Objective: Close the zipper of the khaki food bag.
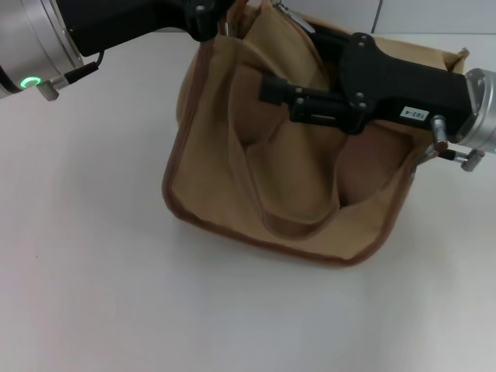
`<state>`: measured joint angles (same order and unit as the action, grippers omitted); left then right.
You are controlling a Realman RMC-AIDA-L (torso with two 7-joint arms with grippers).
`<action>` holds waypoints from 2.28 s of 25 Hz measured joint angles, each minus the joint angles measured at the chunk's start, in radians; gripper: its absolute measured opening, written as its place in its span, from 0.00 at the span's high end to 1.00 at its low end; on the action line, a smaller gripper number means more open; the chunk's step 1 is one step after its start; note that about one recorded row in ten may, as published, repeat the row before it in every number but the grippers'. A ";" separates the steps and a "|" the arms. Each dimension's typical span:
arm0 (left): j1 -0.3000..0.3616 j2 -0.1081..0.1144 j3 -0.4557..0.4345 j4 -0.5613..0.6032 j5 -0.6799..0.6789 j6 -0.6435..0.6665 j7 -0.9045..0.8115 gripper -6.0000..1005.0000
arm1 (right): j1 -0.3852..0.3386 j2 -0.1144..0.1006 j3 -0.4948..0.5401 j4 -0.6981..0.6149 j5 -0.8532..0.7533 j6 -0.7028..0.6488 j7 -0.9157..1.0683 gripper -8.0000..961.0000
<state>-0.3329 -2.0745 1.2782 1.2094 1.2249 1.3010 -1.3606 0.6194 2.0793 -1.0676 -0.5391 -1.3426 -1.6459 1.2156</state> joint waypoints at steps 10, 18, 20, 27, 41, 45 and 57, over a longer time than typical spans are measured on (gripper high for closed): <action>0.002 -0.001 0.003 -0.010 -0.003 0.000 0.000 0.95 | -0.008 0.001 0.023 0.000 0.012 -0.022 0.001 0.20; 0.000 -0.002 0.005 -0.010 -0.004 0.000 0.001 0.95 | -0.004 0.003 0.030 0.014 0.023 -0.014 0.002 0.20; 0.000 -0.002 0.006 -0.010 -0.004 0.000 0.001 0.95 | -0.002 0.004 0.031 0.020 0.026 -0.008 0.002 0.20; 0.004 -0.002 0.006 -0.010 -0.004 0.001 0.002 0.95 | 0.001 0.003 0.030 0.051 0.077 0.037 0.021 0.20; 0.005 -0.004 0.019 -0.010 -0.012 0.002 0.024 0.94 | 0.033 0.003 0.017 0.072 0.072 0.063 0.038 0.21; 0.007 -0.003 0.020 -0.015 -0.018 0.004 0.024 0.94 | 0.031 0.001 0.020 0.073 0.071 0.065 0.038 0.21; 0.003 -0.001 0.019 -0.021 -0.019 0.007 0.026 0.94 | 0.007 -0.001 0.041 0.072 0.075 0.073 0.074 0.21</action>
<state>-0.3298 -2.0755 1.2967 1.1889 1.2055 1.3076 -1.3348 0.6261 2.0779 -1.0267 -0.4673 -1.2681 -1.5730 1.2896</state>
